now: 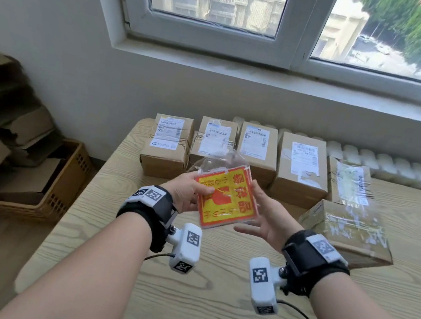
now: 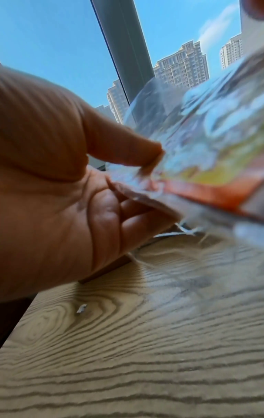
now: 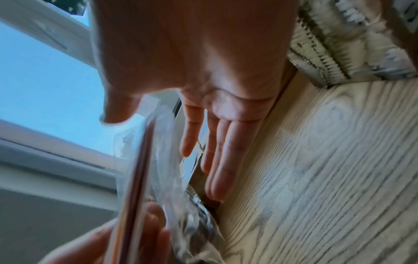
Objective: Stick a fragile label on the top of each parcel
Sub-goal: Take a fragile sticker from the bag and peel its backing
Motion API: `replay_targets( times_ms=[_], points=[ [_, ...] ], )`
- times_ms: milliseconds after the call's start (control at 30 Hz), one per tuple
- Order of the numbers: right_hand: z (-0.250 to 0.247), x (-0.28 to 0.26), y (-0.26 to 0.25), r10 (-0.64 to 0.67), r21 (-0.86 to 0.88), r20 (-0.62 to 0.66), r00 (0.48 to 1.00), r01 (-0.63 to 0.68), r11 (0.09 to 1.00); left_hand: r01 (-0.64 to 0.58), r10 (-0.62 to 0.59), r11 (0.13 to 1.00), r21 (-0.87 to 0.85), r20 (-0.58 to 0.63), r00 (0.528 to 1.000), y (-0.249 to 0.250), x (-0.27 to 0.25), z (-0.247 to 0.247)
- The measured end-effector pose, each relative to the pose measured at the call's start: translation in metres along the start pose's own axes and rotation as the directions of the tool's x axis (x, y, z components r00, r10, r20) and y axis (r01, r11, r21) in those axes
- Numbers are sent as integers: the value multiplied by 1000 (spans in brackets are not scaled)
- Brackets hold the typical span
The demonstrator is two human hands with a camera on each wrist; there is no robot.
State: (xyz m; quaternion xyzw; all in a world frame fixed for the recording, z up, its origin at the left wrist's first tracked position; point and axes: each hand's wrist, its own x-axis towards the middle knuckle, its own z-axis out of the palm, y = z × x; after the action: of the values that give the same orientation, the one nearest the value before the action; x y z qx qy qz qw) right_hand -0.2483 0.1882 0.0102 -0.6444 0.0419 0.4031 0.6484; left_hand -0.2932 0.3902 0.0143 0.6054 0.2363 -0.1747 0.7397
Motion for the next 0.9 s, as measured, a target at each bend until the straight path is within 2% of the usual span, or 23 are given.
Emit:
replay_targets(
  times_ms=[100,167,267,333,467,533,567,667,800,900],
  points=[
    [-10,7,3,104,187,49,993,-112,976,1,-5,999,33,124,992,5,-8,0],
    [-8,9,6,141,163,115,983,-158,974,-7,-1,999,48,180,984,6,-10,2],
    [9,10,2,86,186,215,973,-127,974,-8,-11,997,80,245,969,5,-11,7],
    [17,11,0,20,190,213,977,-61,980,2,-31,994,111,261,965,6,-12,11],
    [11,16,-4,21,195,146,989,-49,980,32,-60,992,121,238,969,7,-10,11],
    [1,18,-1,17,157,25,1000,-21,987,47,-73,989,143,186,980,8,-9,8],
    [-5,22,1,-4,141,-89,996,16,990,62,-83,984,166,126,989,8,-8,7],
    [-23,25,5,-73,82,-330,941,106,991,113,-96,972,205,-87,992,3,-5,-4],
    [-33,23,9,-208,-95,-444,872,185,978,196,-76,929,313,-358,931,-11,12,-27],
    [-30,19,10,-282,-220,-437,854,203,954,213,-41,917,338,-452,891,-15,15,-31]
  ],
)
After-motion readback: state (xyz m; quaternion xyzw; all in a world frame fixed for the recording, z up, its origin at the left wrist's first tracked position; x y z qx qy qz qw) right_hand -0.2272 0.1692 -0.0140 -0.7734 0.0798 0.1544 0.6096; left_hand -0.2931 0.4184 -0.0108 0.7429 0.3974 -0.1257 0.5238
